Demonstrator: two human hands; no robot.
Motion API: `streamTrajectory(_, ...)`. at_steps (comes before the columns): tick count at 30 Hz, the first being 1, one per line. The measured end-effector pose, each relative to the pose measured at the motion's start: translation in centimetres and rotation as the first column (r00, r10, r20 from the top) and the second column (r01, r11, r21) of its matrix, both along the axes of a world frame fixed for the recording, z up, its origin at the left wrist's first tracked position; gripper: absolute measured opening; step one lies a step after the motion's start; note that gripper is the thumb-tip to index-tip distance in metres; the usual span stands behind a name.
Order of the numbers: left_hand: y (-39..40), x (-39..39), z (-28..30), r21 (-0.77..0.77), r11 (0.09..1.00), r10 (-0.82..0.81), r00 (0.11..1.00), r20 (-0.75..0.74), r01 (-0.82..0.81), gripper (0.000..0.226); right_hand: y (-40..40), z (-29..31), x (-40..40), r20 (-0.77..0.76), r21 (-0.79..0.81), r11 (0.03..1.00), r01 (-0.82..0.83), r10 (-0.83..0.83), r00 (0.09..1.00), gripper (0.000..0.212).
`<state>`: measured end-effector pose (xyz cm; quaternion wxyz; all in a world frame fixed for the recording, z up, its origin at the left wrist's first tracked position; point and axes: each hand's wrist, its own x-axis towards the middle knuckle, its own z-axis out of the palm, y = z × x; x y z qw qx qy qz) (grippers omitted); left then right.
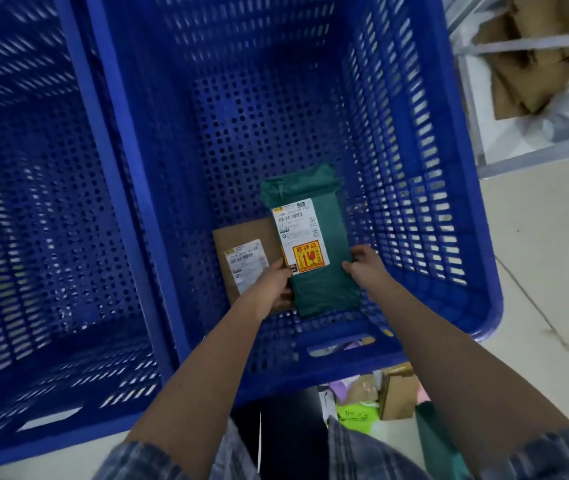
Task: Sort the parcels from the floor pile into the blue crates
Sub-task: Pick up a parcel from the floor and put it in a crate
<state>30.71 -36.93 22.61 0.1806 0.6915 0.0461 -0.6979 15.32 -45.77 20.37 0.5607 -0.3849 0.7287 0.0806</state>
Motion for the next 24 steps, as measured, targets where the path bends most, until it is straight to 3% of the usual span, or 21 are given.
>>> streamTrajectory(5,0.7,0.6,-2.0,-0.016,0.999,-0.035,0.999,0.002,0.035,0.055,0.9,-1.3,0.4,-0.053,-0.069,0.997,0.036,-0.039,0.998,0.033)
streamTrajectory(12,0.7,0.7,0.8,-0.057,0.996,-0.064,0.998,0.016,0.065,0.054,2.1,2.2,0.1,-0.128,-0.004,0.975,-0.223,0.221,0.967,0.044)
streamTrajectory(17,1.1,0.8,4.8,-0.066,0.993,-0.094,0.994,0.047,0.097,0.049,4.5,6.7,-0.7,-0.117,0.019,0.982,-0.188,0.189,0.975,0.018)
streamTrajectory(20,1.3,1.1,7.5,-0.074,0.994,-0.066,0.993,0.101,0.074,0.044,5.5,10.1,-0.9,-0.082,-0.233,0.961,-0.149,0.133,0.988,0.020)
streamTrajectory(24,2.6,1.3,9.9,-0.139,0.989,0.076,0.989,0.128,-0.058,0.034,7.2,14.9,-1.4,-0.011,-0.575,0.818,-0.019,0.016,1.000,0.017)
